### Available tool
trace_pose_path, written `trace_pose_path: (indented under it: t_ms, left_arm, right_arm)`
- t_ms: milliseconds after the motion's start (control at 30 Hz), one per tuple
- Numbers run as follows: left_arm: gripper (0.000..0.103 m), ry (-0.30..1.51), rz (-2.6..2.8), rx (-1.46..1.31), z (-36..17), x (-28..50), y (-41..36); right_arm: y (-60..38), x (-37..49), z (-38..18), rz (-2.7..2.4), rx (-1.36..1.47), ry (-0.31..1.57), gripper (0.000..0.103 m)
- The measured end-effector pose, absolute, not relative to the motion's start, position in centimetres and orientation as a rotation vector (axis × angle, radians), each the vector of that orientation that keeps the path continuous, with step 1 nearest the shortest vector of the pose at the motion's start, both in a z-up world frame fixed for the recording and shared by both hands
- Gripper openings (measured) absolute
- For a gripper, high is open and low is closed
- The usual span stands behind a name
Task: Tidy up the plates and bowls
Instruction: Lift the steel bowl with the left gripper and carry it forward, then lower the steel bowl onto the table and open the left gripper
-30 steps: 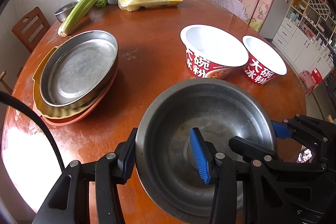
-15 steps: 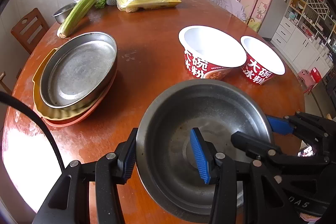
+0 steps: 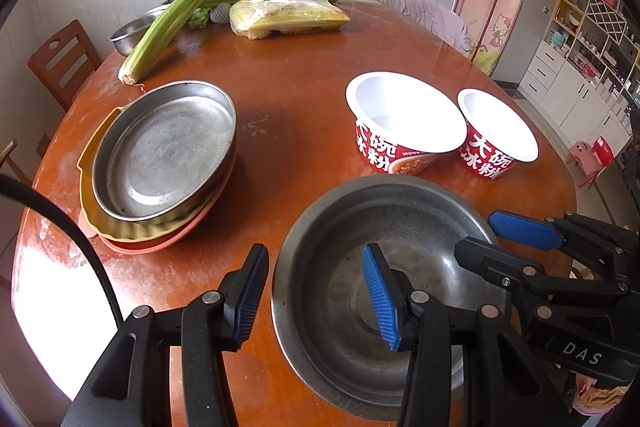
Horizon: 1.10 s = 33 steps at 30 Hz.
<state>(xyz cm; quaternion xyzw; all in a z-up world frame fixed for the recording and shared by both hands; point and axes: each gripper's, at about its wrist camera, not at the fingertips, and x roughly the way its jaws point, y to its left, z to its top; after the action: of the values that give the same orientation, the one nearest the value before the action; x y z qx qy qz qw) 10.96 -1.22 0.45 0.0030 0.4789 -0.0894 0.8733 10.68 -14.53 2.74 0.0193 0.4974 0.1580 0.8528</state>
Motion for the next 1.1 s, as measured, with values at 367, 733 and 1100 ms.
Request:
trace_pose_path:
  t_ms: [367,733,1100]
  left_arm:
    - [0.051,0.954,-0.186,0.005,3.0,11.3,-1.1]
    - [0.051,0.927,-0.235,0.045,5.5,13.3,-3.3]
    - [0.051,0.924,-0.272,0.087,7.3,16.9,-4.2]
  right_arm:
    - [-16.5,10.5,4.1,0.306,0.084,1.007,0.048]
    - [-18.8,11.3,6.2,0.265,0.125,0.975,0.048]
    - [-19.1,13.9,7.4,0.250,0.211,0.991,0.049]
